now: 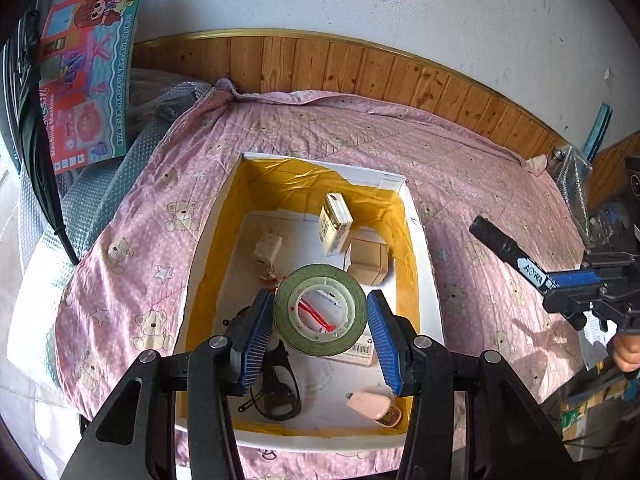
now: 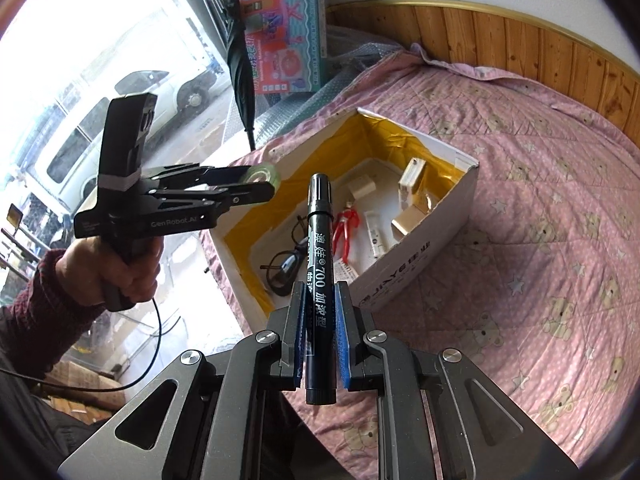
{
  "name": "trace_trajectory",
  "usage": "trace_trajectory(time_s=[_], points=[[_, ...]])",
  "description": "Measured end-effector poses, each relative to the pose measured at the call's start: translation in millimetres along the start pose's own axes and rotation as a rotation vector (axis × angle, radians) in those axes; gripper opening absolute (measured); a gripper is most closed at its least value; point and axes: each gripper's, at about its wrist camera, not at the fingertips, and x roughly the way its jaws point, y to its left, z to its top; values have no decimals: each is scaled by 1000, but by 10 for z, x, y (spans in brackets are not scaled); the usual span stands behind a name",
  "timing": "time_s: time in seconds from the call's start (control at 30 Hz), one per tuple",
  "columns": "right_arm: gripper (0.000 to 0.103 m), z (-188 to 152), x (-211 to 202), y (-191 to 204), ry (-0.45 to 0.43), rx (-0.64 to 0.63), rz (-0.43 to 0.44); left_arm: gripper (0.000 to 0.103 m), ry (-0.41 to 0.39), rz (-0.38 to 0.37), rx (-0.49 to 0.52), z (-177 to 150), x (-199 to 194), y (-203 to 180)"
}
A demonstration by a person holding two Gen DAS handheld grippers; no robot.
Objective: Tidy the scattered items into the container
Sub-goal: 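Carry the tape roll and marker over the cardboard box with both tools, then open the left tool to drop the tape while the right tool drops the marker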
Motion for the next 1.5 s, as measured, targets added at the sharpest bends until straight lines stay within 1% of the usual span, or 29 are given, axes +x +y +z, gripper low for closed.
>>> trace_trajectory(time_s=[0.07, 0.13, 0.3, 0.4, 0.57, 0.7, 1.07, 1.23, 1.3, 1.4, 1.5], points=[[14, -12, 103, 75, 15, -12, 14, 49, 27, -19, 21, 125, 101, 16], [14, -23, 208, 152, 35, -33, 23, 49, 51, -19, 41, 251, 217, 21], [14, -17, 440, 293, 68, -74, 24, 49, 110, -46, 83, 490, 540, -24], [14, 18, 568, 320, 84, -79, 28, 49, 142, -30, 121, 564, 731, -69], [14, 77, 785, 320, 116, -74, 36, 49, 173, 19, 176, 635, 995, -91], [14, 114, 949, 340, 132, -61, 48, 49, 199, 31, 200, 684, 1180, -73], [14, 159, 1320, 116, 189, 46, 64, 49, 264, 18, 255, 777, 1607, -131], [14, 178, 1461, 10, 211, 99, 52, 49, 292, 15, 252, 790, 1791, -127], [14, 199, 1486, -18, 216, 127, 60, 49, 308, 9, 249, 777, 1860, -123], [14, 236, 1520, -3, 219, 128, 50, 49, 321, 5, 249, 761, 1930, -115], [14, 254, 1523, 32, 218, 111, 18, 49, 327, -8, 233, 777, 1966, -71]])
